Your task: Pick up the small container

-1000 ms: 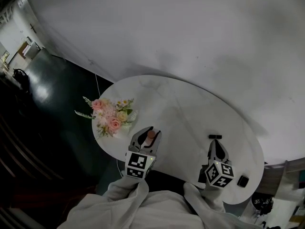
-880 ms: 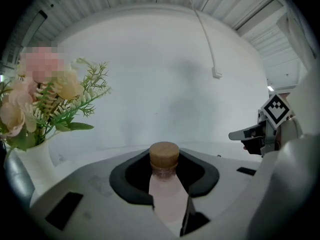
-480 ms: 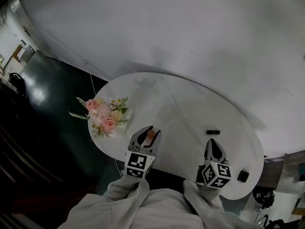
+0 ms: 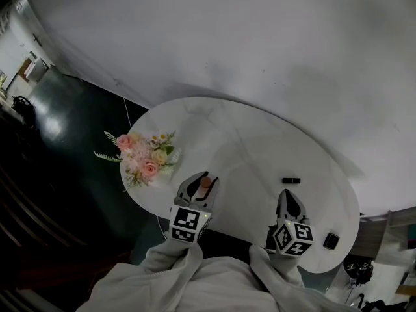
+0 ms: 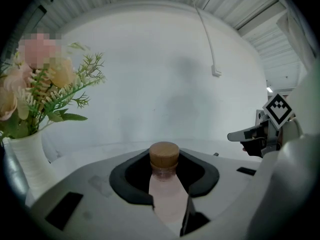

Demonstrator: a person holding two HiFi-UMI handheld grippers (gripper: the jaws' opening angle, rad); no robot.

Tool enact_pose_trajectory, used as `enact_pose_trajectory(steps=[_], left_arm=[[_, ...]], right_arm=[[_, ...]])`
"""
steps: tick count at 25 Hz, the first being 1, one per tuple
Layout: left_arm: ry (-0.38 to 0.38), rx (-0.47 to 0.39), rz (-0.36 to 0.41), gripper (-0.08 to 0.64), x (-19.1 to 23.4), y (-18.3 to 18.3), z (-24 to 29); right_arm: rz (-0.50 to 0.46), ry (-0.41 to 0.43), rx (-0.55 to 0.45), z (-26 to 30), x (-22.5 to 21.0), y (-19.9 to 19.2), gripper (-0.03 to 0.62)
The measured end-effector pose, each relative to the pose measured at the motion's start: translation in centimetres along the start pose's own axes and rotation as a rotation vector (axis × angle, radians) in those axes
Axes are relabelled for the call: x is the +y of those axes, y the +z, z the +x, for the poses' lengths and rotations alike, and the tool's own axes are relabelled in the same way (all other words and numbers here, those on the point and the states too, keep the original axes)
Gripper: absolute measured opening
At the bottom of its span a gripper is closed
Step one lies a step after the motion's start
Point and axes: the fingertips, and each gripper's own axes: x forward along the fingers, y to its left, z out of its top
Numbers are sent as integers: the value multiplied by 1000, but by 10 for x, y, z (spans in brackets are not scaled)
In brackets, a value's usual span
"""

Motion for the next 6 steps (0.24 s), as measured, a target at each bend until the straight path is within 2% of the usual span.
enact_pose_trajectory(steps=[6], left_arm=[[-4, 1, -8, 123, -2, 4, -2]], right_arm=[[-8, 10, 3, 2, 2, -2, 49]])
